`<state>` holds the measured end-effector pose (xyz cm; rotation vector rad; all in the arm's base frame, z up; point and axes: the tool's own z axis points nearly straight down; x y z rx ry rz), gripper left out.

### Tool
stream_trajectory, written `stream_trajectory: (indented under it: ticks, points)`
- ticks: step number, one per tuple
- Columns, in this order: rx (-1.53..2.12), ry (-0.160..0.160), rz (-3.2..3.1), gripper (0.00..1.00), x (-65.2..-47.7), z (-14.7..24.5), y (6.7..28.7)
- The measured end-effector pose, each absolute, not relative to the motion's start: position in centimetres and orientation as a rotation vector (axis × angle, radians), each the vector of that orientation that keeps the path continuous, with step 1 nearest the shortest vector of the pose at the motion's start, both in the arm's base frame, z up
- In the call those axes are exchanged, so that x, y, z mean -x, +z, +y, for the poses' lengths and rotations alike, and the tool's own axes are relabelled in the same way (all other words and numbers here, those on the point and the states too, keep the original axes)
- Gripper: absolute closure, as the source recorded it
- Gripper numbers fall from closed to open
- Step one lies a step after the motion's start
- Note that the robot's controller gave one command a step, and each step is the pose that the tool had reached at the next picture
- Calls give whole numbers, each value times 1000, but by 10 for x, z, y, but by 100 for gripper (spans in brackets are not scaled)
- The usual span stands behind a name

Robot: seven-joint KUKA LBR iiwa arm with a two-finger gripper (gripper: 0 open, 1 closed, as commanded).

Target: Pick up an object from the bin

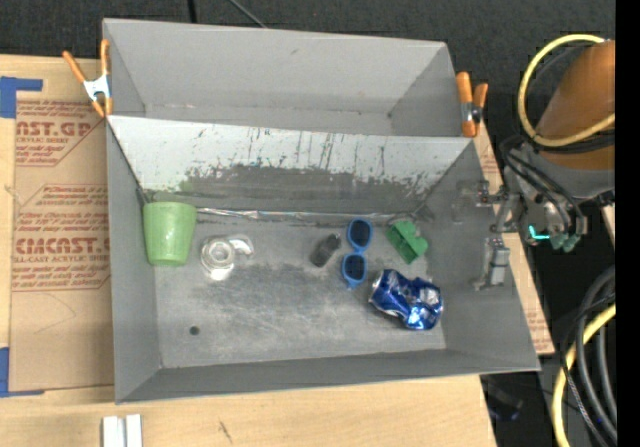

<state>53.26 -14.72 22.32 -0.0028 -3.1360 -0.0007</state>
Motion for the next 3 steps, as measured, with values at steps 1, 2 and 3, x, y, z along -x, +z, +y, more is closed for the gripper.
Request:
stream_trajectory:
  ticks: [1, 2, 3]
  points:
    - [-170, 1, -3138, 0, -513, -146, 228]
    - [86, -5, -3134, 0, -503, -127, 73]
    - [86, 0, -3140, 100, -504, -128, 77]
